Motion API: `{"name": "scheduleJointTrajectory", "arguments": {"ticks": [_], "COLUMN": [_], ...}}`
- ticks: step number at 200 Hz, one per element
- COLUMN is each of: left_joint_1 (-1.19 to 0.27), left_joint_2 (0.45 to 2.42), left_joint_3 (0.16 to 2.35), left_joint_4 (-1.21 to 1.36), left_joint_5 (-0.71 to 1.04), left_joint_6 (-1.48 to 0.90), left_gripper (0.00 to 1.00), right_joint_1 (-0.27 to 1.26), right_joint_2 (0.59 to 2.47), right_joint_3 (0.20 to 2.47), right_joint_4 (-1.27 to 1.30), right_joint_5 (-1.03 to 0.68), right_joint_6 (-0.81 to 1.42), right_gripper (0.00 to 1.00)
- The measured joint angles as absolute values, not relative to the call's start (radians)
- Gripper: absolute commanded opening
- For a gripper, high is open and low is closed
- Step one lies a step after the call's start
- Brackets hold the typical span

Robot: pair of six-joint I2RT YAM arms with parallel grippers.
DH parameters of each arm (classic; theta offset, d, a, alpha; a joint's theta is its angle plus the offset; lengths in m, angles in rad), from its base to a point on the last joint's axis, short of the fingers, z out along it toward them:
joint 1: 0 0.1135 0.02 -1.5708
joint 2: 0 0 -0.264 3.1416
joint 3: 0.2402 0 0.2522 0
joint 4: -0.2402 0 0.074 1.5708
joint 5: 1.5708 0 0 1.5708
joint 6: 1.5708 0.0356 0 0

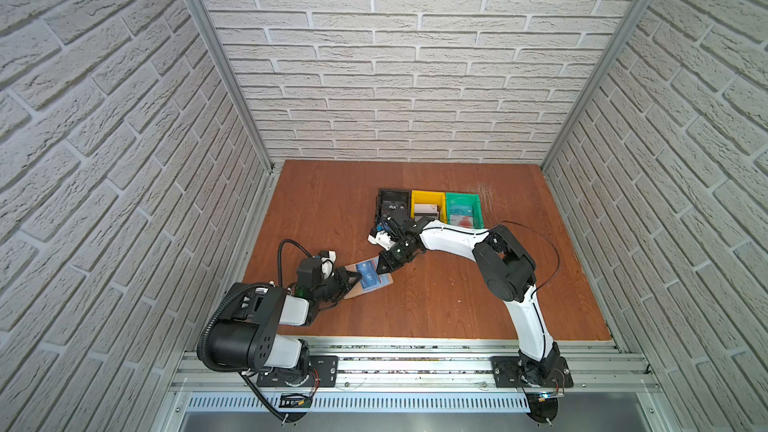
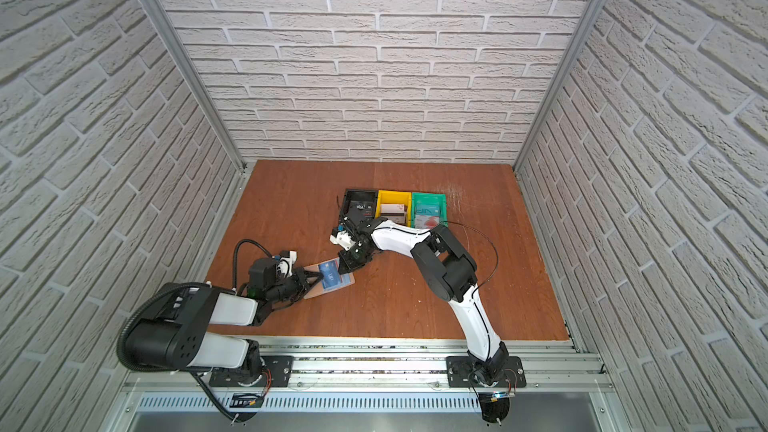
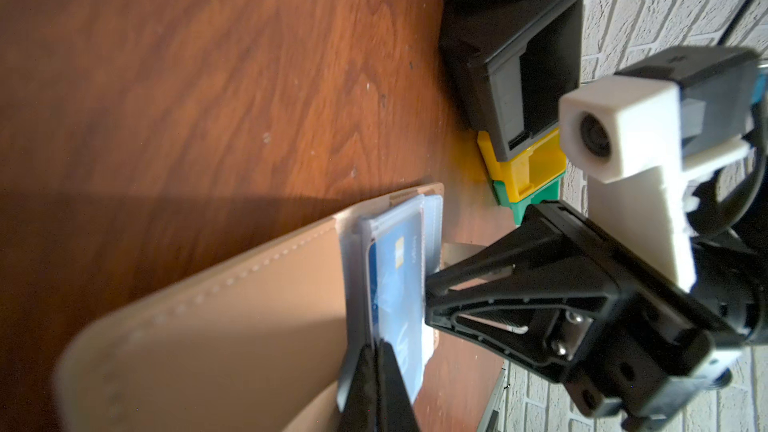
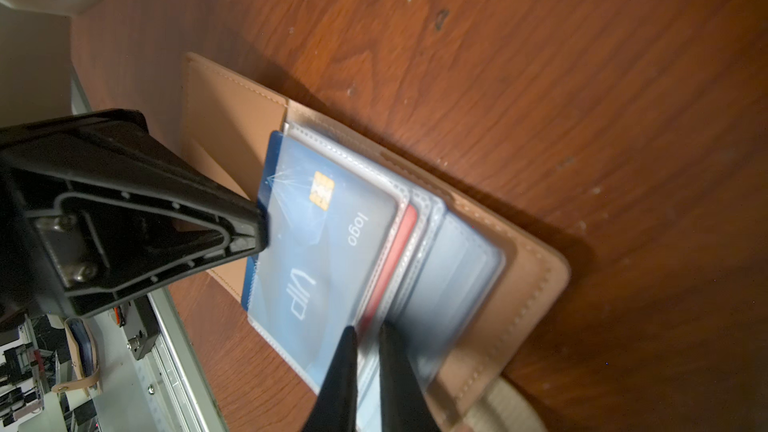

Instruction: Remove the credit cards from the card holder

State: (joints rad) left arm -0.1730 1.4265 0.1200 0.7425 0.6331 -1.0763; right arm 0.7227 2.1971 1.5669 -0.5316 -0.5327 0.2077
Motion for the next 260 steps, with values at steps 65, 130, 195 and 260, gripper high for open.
{"name": "scheduleJointTrajectory", "arguments": {"ticks": [65, 130, 195, 260], "left_joint_1": [-0.170, -0.155, -0.145, -0.143], "left_joint_2": [1.419, 1.351, 1.321, 1.303], "left_joint_3": [0.111, 0.104, 0.103, 0.089], "left_joint_4": [0.749, 0.669, 0.620, 0.618], "left_joint_5": [0.633, 0.632, 0.628, 0.626], "left_joint_6": [-1.075, -1.055, -1.036, -1.031], "left_gripper": [0.00, 0.00, 0.00, 0.04], "right_joint_1": [0.720, 0.717, 0.717, 0.717], "right_joint_2": [2.197, 2.200, 2.203, 2.206], "right_joint_3": [1.559, 1.554, 1.554, 1.554], "right_joint_4": [-0.521, -0.506, -0.501, -0.497], "right_joint_5": [-0.544, -0.566, -0.578, -0.586], "right_joint_6": [0.215, 0.225, 0.226, 0.230], "right_gripper": [0.15, 0.14, 0.14, 0.14]}}
